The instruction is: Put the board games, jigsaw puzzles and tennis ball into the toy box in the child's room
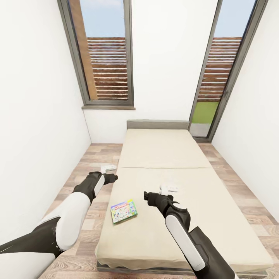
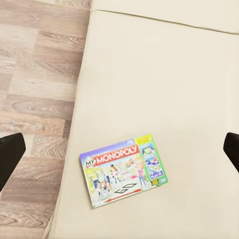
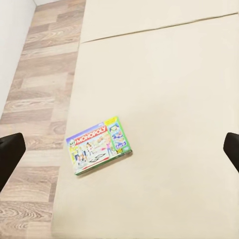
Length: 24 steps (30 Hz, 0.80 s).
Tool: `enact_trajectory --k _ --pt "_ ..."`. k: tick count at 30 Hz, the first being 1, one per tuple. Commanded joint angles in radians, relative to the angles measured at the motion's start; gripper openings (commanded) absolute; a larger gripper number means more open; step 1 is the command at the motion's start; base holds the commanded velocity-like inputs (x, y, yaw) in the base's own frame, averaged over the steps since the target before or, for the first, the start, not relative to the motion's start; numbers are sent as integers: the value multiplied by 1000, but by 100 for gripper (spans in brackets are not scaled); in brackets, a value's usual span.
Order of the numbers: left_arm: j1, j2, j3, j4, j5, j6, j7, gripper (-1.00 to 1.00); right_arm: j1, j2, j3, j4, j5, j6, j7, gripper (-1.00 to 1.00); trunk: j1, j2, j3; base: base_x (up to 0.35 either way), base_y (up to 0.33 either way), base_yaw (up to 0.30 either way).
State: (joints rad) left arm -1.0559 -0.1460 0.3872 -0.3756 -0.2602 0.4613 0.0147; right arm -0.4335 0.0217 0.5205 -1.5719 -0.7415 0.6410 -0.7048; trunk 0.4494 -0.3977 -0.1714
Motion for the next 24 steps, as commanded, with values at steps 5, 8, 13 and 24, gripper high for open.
enact_trajectory --k 5,8,13,24 --pt "-1 -1 6 -1 -10 -27 -1 100 -1 1 1 -1 -9 2 -10 100 1 -2 -10 0 0 0" --pt "-1 -1 6 4 -11 -50 -1 100 -1 0 1 -1 -9 2 -9 100 1 -2 -15 0 0 0" --pt "-1 -1 6 8 -11 -65 -1 100 -1 1 1 1 -9 2 -9 100 1 -2 -24 0 0 0" --pt "-1 -1 6 9 -12 -71 -1 100 -1 2 1 3 -9 2 -8 100 1 -2 -42 0 0 0"
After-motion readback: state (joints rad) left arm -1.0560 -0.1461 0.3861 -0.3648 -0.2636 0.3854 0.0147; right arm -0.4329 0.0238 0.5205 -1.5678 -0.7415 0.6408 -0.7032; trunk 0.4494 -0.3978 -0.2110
